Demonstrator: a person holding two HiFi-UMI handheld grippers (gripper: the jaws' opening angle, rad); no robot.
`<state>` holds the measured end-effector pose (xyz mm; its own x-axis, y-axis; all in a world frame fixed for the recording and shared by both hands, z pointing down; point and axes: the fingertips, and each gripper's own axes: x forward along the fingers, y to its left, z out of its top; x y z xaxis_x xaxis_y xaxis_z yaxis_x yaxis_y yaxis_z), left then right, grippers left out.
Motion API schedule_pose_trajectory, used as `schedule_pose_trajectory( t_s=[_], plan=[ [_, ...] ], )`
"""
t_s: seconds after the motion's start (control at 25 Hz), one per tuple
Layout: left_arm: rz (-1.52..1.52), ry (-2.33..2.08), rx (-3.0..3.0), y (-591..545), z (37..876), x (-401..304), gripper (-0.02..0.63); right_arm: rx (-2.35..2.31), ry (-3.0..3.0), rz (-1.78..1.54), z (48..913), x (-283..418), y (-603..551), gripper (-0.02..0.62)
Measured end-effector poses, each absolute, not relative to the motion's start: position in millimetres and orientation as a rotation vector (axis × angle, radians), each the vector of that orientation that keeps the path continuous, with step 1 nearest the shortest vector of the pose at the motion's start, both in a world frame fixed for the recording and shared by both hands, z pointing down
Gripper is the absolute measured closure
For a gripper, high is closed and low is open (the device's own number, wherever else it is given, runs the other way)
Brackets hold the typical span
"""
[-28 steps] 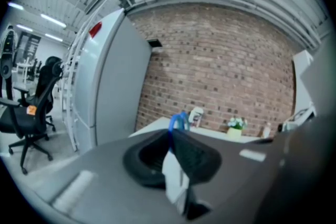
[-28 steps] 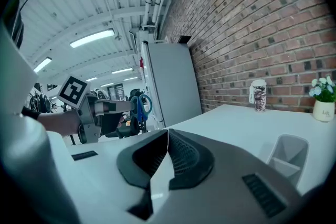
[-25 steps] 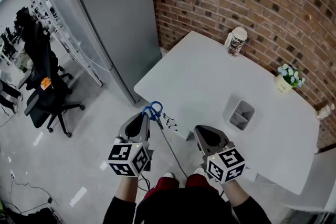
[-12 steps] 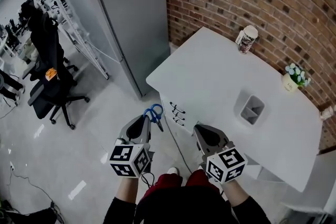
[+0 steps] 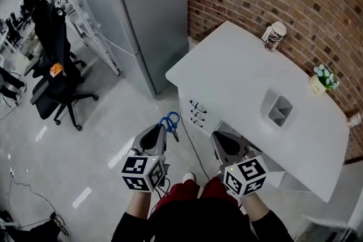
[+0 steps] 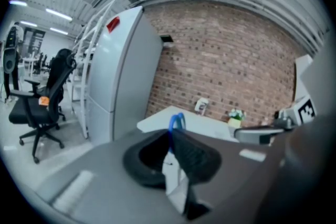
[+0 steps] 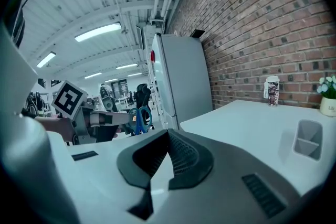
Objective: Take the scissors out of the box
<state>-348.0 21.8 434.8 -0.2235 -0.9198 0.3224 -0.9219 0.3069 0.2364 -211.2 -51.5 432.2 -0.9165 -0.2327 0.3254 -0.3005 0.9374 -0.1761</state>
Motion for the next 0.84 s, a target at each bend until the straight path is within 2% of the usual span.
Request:
schedule_pose_trajectory(
  t_s=[0.84],
  plan=[
    [0.041, -2.058, 1.683, 44, 465, -321, 0.586, 0.425, -2.736, 0.342, 449, -205, -19, 0.588]
  ],
)
